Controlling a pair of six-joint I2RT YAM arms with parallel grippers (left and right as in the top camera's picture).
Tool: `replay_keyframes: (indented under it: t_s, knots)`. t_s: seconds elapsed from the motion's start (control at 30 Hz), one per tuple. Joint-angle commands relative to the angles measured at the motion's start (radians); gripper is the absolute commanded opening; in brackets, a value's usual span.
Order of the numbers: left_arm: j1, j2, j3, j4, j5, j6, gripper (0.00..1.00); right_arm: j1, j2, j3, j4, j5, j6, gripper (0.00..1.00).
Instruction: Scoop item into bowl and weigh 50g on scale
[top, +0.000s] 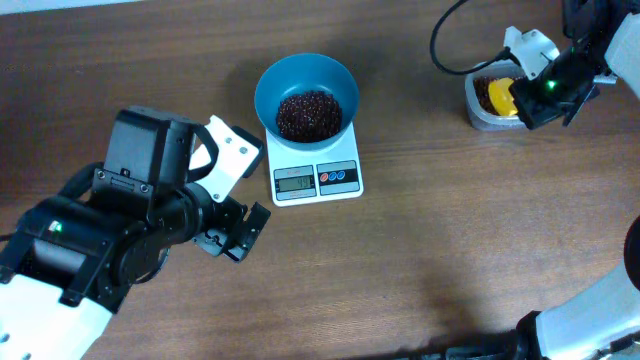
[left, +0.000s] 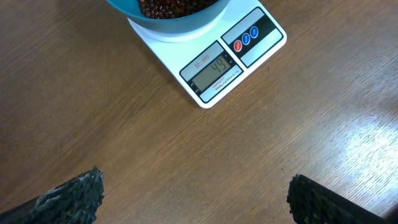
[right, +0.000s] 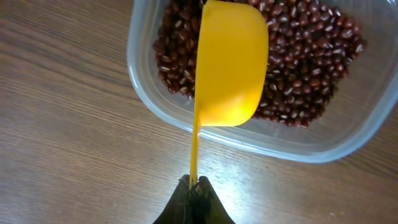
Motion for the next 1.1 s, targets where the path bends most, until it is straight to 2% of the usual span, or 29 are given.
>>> replay_keyframes:
  t_s: [0.0, 0.1, 0.27, 0.4, 0.5, 0.6, 0.93, 1.07]
  knots:
    - [0.004, -0.002, -0.003, -0.001, 0.011, 0.016, 0.98, -0.002, 0.006, -0.017, 0.009, -0.103, 0.011, 0.04]
    - [0.004, -0.002, -0.003, -0.001, 0.011, 0.016, 0.98, -0.002, 0.006, -0.017, 0.013, -0.209, 0.011, 0.04]
    - [0.004, -0.002, -0.003, -0.001, 0.011, 0.016, 0.98, -0.003, 0.006, -0.017, 0.045, -0.208, 0.012, 0.04]
    - [0.004, -0.002, -0.003, -0.001, 0.011, 0.016, 0.98, -0.005, 0.006, -0.017, 0.117, -0.193, 0.083, 0.04]
    - [0.004, -0.002, -0.003, -0.001, 0.011, 0.016, 0.99, -0.005, 0.006, -0.017, 0.117, -0.140, 0.083, 0.04]
    - [0.004, -0.002, -0.003, -0.001, 0.011, 0.016, 0.98, -0.005, 0.006, -0.017, 0.106, -0.145, 0.140, 0.04]
    - [0.004, -0.002, -0.003, -0.001, 0.011, 0.016, 0.98, -0.005, -0.002, 0.024, 0.042, -0.181, 0.139, 0.04]
    - [0.004, -0.002, -0.003, -0.001, 0.011, 0.016, 0.98, -0.005, -0.002, 0.035, 0.035, -0.091, 0.144, 0.04]
